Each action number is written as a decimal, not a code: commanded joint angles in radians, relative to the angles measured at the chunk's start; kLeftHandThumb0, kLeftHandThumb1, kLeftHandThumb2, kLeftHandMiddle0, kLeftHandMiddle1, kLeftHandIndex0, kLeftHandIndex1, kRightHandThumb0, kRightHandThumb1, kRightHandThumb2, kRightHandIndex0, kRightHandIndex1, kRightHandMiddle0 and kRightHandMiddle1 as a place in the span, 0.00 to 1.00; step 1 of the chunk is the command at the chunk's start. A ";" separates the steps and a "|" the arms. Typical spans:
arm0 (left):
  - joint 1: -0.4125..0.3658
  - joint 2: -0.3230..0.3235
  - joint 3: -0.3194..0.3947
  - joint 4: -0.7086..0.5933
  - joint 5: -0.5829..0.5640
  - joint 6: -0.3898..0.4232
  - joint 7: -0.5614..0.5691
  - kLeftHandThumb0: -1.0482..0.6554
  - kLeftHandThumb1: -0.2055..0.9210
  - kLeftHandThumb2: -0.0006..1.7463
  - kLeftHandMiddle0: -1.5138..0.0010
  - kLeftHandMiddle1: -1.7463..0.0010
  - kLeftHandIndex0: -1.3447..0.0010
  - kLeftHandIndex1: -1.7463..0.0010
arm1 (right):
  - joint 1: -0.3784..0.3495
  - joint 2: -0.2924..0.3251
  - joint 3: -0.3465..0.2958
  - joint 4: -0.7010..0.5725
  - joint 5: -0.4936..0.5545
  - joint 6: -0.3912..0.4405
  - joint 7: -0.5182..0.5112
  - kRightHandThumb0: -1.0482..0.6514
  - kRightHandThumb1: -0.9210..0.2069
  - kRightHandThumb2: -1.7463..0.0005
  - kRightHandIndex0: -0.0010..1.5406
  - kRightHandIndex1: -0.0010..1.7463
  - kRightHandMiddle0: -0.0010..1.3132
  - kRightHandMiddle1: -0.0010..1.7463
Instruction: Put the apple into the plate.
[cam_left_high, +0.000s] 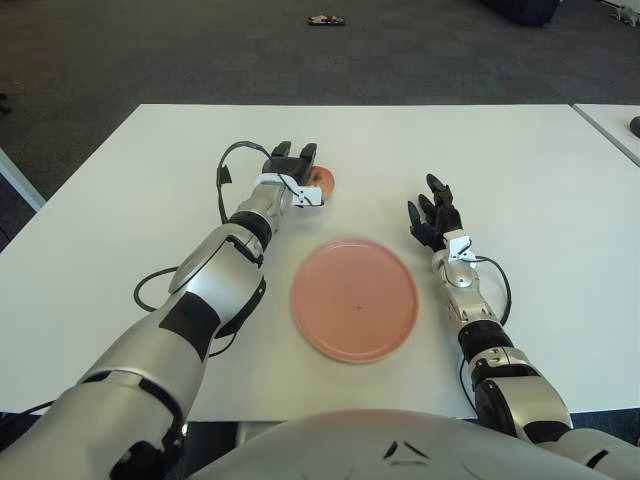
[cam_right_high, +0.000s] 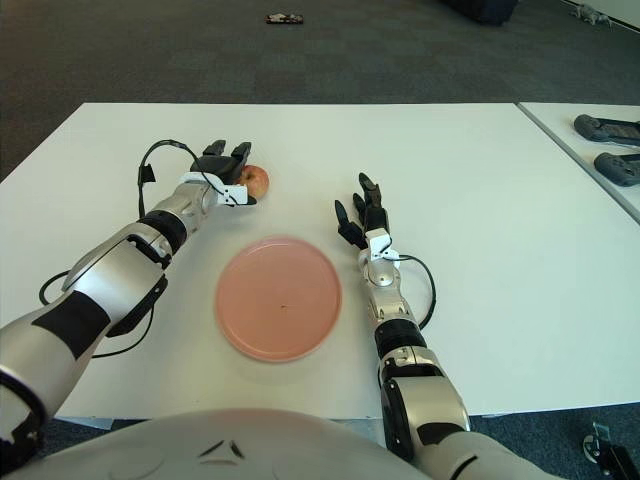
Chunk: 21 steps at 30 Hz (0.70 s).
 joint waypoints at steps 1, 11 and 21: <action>0.013 0.003 0.016 0.001 -0.013 -0.008 0.015 0.00 1.00 0.15 1.00 1.00 1.00 0.92 | 0.059 0.014 0.002 0.041 0.001 0.072 -0.001 0.28 0.00 0.68 0.13 0.00 0.00 0.18; 0.017 0.003 0.052 -0.004 -0.040 -0.056 0.058 0.00 1.00 0.11 1.00 1.00 1.00 0.85 | 0.061 0.022 0.005 0.038 -0.005 0.075 -0.014 0.28 0.02 0.69 0.13 0.00 0.00 0.20; 0.016 -0.005 0.068 -0.002 -0.051 -0.079 0.065 0.00 1.00 0.09 1.00 1.00 1.00 0.82 | 0.064 0.018 0.007 0.039 -0.005 0.070 -0.014 0.27 0.02 0.69 0.14 0.01 0.00 0.21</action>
